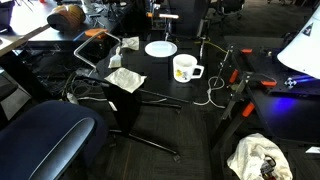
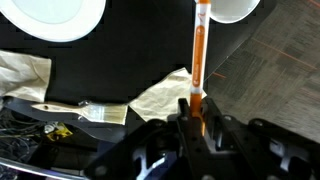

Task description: Put the marker in the mug

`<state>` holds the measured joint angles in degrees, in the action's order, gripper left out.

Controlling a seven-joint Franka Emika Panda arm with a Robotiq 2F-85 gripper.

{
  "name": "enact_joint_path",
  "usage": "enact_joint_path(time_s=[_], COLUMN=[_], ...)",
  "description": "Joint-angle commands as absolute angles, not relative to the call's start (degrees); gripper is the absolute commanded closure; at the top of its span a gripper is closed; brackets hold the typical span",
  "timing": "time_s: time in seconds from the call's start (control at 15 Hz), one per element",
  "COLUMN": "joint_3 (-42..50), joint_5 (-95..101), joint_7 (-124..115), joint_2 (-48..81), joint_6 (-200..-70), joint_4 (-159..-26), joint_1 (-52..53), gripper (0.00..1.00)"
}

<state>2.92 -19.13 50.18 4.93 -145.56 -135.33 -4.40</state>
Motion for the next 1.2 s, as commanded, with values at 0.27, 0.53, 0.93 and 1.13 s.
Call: enact_joint_path(time_s=[0.27, 0.53, 0.93, 1.13], joint_3=[1.25, 1.58, 2.78, 3.53], joint_5=[-37.76, -46.90, -51.85, -51.22], joint_7=[83.70, 100.60, 113.57, 117.93], joint_2=[4.92, 5.50, 5.12, 4.69], joint_6=[-144.57, -141.58, -131.12, -126.13], joint_4=[-136.58, -136.33, -136.75, -137.08], joint_1=[-7.04, -7.83, -8.06, -8.24], gripper=[0.95, 0.95, 0.95, 0.95])
